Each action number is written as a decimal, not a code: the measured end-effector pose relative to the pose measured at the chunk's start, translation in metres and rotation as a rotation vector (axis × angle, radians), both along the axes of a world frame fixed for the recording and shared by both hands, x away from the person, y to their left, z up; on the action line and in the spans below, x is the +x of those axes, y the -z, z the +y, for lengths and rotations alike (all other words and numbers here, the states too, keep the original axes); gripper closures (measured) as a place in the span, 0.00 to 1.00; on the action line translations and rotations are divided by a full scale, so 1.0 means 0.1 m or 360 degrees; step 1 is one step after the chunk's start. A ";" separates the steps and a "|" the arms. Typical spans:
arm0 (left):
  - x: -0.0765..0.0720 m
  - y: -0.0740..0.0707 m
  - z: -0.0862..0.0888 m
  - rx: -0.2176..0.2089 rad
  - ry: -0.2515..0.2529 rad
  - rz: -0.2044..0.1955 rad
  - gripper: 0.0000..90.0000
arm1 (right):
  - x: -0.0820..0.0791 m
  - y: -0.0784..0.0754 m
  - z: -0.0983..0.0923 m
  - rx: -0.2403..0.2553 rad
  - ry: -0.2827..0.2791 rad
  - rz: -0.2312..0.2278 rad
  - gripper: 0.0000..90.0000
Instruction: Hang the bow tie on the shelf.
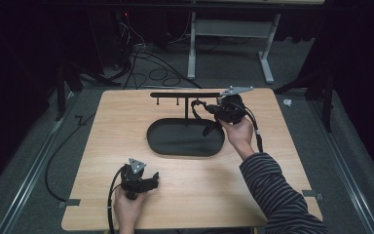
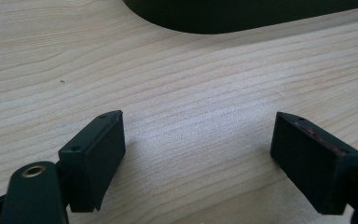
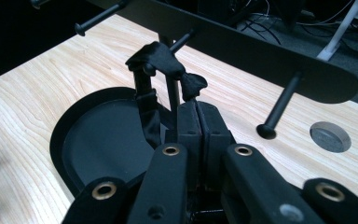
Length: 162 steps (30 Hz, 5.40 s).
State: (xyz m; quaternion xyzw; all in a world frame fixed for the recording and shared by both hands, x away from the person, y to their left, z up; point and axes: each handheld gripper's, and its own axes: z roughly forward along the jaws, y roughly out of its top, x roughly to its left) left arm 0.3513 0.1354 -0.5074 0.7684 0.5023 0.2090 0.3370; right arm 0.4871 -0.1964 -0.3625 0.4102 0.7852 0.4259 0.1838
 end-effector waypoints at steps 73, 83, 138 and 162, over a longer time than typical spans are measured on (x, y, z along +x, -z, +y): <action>0.00 0.00 0.00 -0.0006 -0.0004 -0.0005 0.20 | -0.29 0.03 -0.32 0.0115 0.0021 -0.0007 0.82; 0.00 0.00 0.00 -0.0006 -0.0004 -0.0005 0.20 | -0.36 0.04 -0.45 0.0135 0.0045 -0.0010 0.82; 0.00 0.00 -0.01 -0.0007 -0.0007 -0.0007 0.20 | -0.75 0.12 -1.07 0.0241 0.0144 -0.0040 0.75; 0.00 0.00 -0.01 -0.0008 -0.0009 -0.0008 0.20 | -0.91 0.21 -1.34 0.0285 0.0205 -0.0022 0.72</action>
